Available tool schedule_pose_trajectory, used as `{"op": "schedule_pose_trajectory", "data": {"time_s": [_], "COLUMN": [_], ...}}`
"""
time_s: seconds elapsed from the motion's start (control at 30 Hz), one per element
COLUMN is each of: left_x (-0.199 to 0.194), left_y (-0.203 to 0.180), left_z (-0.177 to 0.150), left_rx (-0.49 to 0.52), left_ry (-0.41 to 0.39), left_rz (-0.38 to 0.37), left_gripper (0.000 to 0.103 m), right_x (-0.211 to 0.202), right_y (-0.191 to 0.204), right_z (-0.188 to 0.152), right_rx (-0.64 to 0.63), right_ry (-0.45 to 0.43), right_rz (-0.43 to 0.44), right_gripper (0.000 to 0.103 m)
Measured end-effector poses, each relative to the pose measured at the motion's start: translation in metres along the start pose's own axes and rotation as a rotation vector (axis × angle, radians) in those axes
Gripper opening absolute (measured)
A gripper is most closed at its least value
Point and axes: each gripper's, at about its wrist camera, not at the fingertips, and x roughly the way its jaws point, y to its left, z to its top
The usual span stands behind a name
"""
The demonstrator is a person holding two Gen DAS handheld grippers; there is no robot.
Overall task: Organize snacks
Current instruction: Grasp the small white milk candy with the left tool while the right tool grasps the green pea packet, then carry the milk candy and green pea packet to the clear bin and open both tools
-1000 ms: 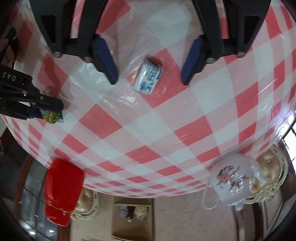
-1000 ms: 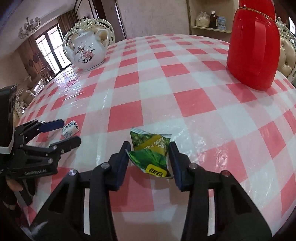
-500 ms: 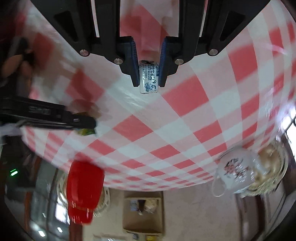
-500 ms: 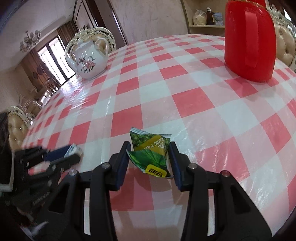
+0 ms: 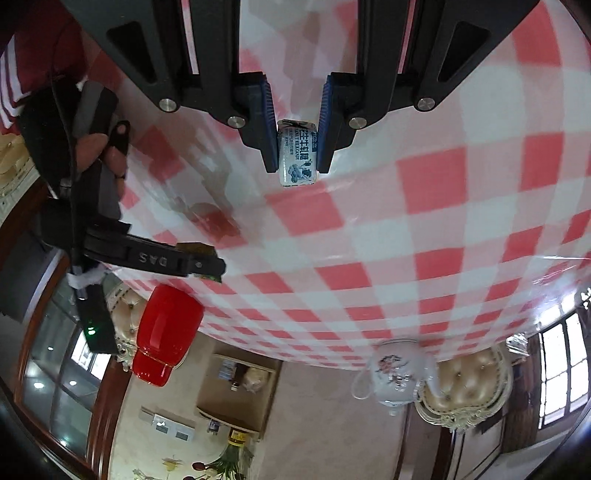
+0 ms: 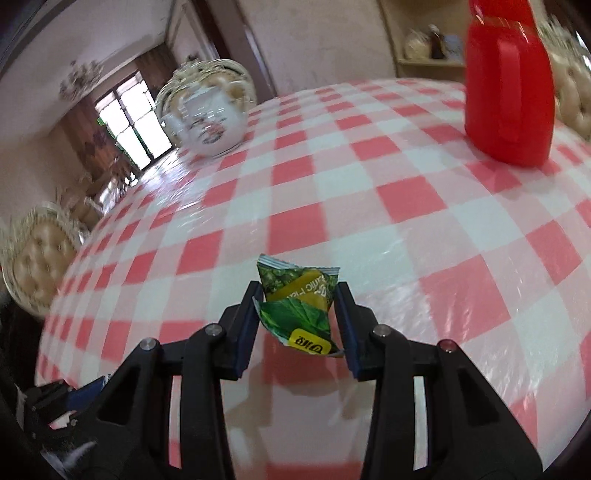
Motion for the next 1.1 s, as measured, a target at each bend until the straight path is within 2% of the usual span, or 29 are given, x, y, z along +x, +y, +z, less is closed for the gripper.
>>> {"op": "schedule_pose_trajectory", "data": {"time_s": [0.2, 0.33, 0.67, 0.93, 1.1], "left_x": [-0.032, -0.041, -0.072, -0.094, -0.117], "left_y": [0.007, 0.005, 0.017, 0.023, 0.029], "left_z": [-0.009, -0.021, -0.051, -0.074, -0.087], "left_rx": [-0.014, -0.006, -0.025, -0.048, -0.079], "left_ry": [-0.041, -0.014, -0.022, -0.043, -0.086], "left_rz": [-0.014, -0.035, -0.01, 0.011, 0.032], "left_gripper": [0.021, 0.021, 0.021, 0.021, 0.021], "right_x": [-0.031, -0.064, -0.135, -0.141, -0.147], "right_y": [0.031, 0.043, 0.086, 0.111, 0.129], "right_z": [-0.051, -0.081, -0.139, -0.162, -0.176], "right_rx": [-0.019, -0.012, -0.07, -0.084, -0.112], "right_ry": [0.033, 0.012, -0.053, -0.03, -0.028], "right_rz": [0.022, 0.033, 0.054, 0.101, 0.12], "right_gripper": [0.044, 0.044, 0.044, 0.044, 0.044]}}
